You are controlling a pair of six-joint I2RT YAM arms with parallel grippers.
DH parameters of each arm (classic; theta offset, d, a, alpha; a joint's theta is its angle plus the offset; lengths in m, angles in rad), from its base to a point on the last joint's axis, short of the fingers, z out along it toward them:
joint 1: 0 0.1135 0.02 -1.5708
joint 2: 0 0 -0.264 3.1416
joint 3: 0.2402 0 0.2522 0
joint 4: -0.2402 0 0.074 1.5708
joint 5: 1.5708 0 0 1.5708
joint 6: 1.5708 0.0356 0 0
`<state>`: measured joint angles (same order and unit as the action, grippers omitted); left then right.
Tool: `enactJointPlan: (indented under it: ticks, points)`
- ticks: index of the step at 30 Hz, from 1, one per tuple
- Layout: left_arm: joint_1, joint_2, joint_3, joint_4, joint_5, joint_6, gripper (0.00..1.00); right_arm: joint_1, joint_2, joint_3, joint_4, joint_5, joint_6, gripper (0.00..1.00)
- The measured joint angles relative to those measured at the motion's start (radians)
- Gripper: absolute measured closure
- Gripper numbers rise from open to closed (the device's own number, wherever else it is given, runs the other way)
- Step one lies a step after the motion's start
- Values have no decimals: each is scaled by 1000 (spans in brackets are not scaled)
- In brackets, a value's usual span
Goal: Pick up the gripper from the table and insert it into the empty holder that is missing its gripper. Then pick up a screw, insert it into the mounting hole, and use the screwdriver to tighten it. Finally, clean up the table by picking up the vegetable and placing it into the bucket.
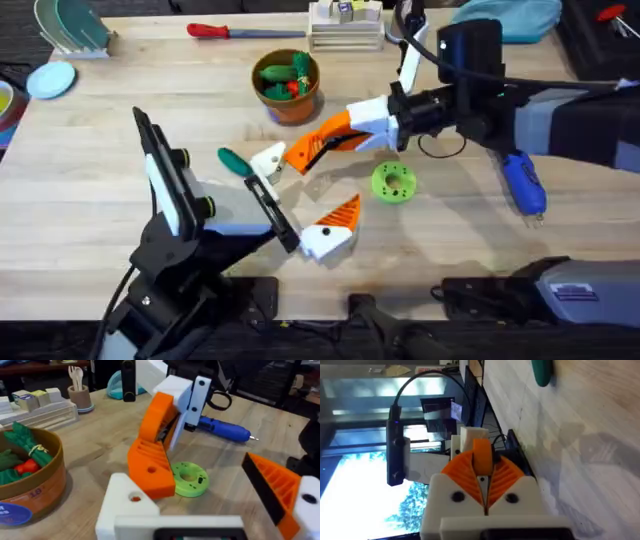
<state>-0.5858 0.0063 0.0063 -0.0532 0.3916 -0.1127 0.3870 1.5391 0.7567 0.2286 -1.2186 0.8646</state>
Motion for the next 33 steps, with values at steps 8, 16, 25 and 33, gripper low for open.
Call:
enactJointPlan:
  ticks: [8,16,25,33]
  points:
    - [0,0,0,0,1,0,8,4,1,0,49,0,44,992]
    - [3,0,0,-2,-30,-4,8,47,1,0,61,85,58,993]
    - [11,0,0,-5,-81,-24,8,120,1,0,116,217,101,993]
    - [15,0,0,-7,-100,-40,7,174,1,0,124,276,108,993]
